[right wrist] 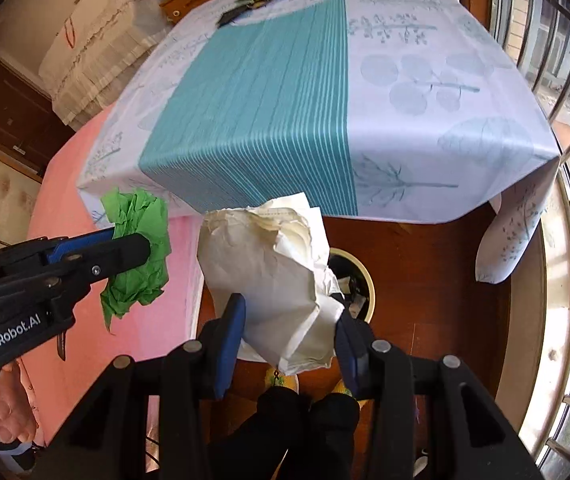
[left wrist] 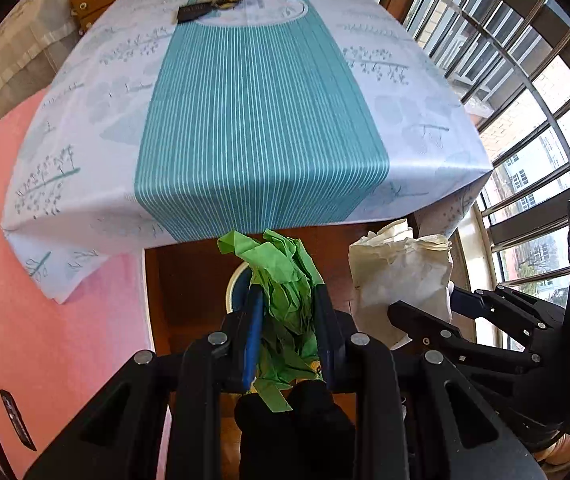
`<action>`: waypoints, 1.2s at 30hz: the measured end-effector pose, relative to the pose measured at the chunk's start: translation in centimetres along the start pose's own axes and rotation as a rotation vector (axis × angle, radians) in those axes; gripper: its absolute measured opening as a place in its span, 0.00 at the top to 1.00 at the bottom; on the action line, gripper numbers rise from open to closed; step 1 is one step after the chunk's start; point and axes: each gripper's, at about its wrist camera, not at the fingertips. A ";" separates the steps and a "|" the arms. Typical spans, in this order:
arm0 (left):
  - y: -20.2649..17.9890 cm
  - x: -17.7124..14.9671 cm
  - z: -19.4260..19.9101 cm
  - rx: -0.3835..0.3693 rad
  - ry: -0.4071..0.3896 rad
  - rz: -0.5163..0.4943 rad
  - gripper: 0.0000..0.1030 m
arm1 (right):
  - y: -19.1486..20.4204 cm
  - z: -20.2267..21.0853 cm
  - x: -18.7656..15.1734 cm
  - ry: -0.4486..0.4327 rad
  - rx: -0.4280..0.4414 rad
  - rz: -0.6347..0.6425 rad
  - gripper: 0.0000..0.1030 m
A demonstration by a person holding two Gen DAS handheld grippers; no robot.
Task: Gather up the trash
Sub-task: 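Carry the green bag and tissue over the bin and open both tools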
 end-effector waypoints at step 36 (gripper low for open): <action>6.3 -10.3 -29.5 0.039 0.164 0.029 0.11 | -7.8 -26.0 -10.1 0.124 -0.237 -0.291 0.39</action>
Point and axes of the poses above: each gripper's, at about its wrist camera, not at the fingertips, and z roughly against the way its jaws point, y to its left, x to its top, and after that the axes turned 11 degrees about -y, right-handed
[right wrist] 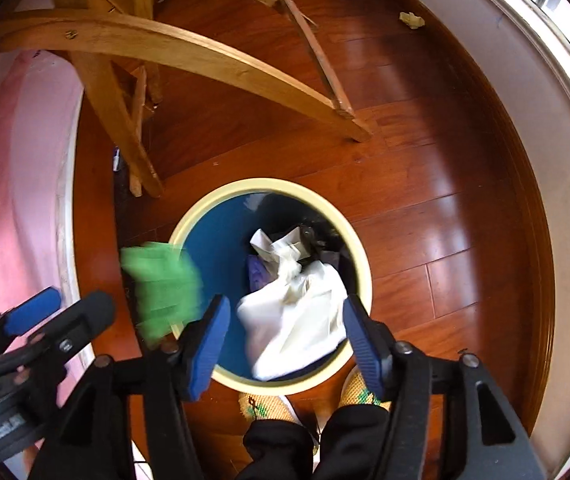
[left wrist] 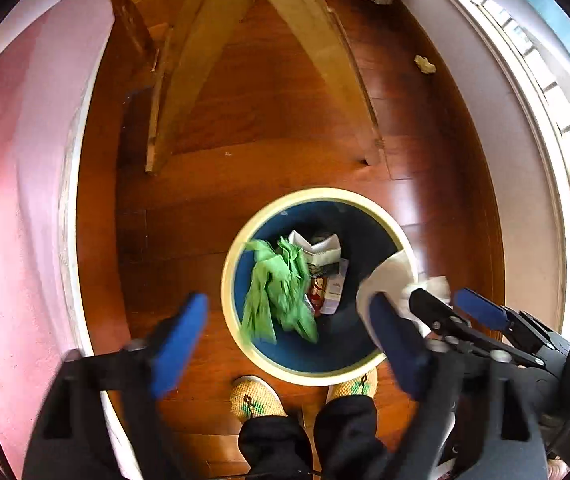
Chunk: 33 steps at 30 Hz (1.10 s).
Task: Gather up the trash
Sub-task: 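Carry the green bag and tissue over the bin and open both tools, then raise both tools back toward the table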
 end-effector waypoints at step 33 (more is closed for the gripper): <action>0.8 1.5 10.8 0.024 -0.081 0.064 0.09 | 2.9 8.3 1.4 0.002 -0.036 0.090 0.39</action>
Point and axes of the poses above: each gripper's, at about its wrist camera, not at the fingertips, and z roughly against the way its jaws point, y to its left, x to its top, and after that the axes turned 11 degrees about -y, right-handed
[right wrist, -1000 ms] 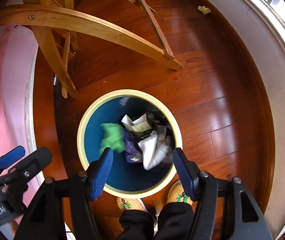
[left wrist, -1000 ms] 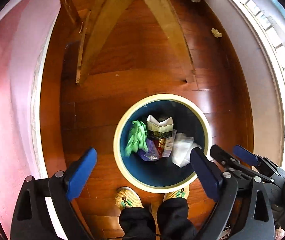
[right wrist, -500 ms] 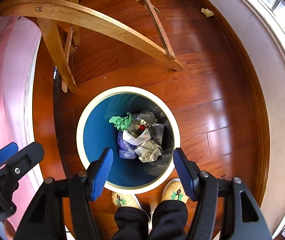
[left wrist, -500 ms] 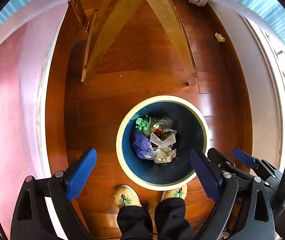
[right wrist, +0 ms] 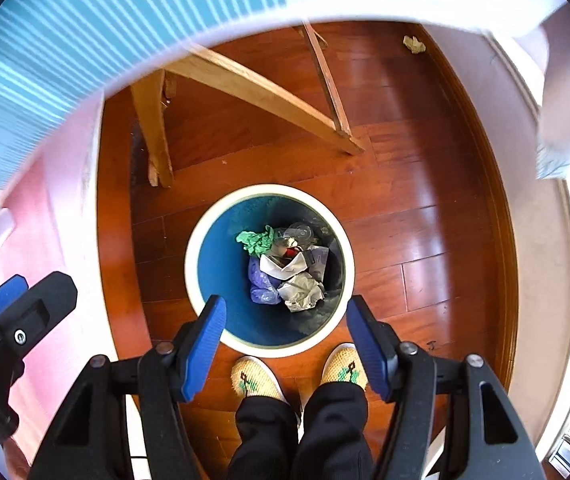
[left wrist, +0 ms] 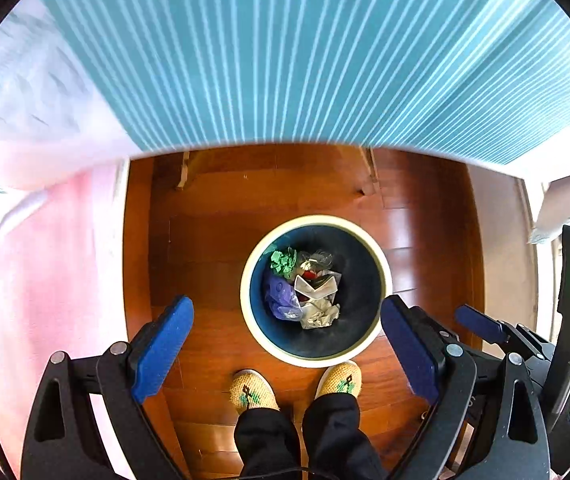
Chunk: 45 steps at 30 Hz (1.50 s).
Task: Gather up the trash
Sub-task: 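Raise both tools back toward the table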
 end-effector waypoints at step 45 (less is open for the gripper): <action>4.6 15.4 36.5 -0.073 -0.493 -0.132 0.09 | 9.8 34.9 10.4 -0.477 0.006 0.103 0.39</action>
Point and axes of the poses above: each gripper's, at about its wrist camera, not at the fingertips, and z roughly against the way its jaws point, y to its left, x to its top, and after that the axes turned 11 degrees about -y, right-handed
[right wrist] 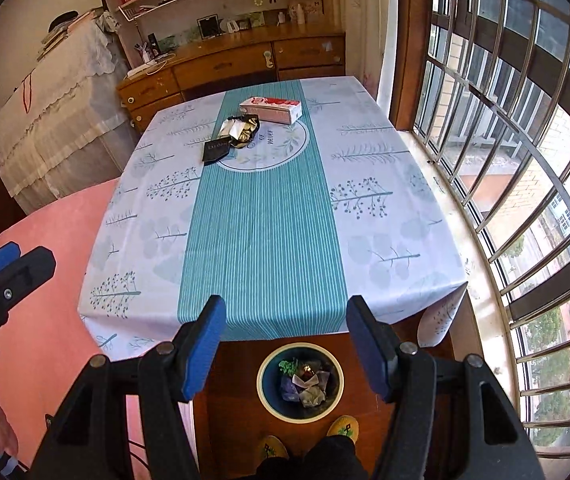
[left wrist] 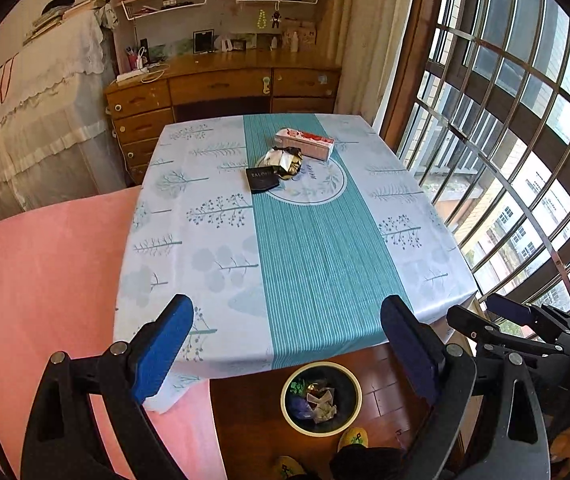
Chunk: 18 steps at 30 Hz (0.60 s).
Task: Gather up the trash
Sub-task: 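Raise both tools back toward the table, then grasp the black TALOPN card with the left tool while the right tool grasps the black-gold wrapper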
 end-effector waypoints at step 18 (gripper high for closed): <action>2.6 6.5 -14.1 0.229 0.081 0.194 0.09 | 0.2 -15.2 13.1 0.060 0.277 0.178 0.39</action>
Point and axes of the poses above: each gripper's, at about its wrist camera, not at the fingertips, and z roughly against the way its jaws point, y to its left, x to its top, and after that the axes turned 11 degrees about -y, right-handed
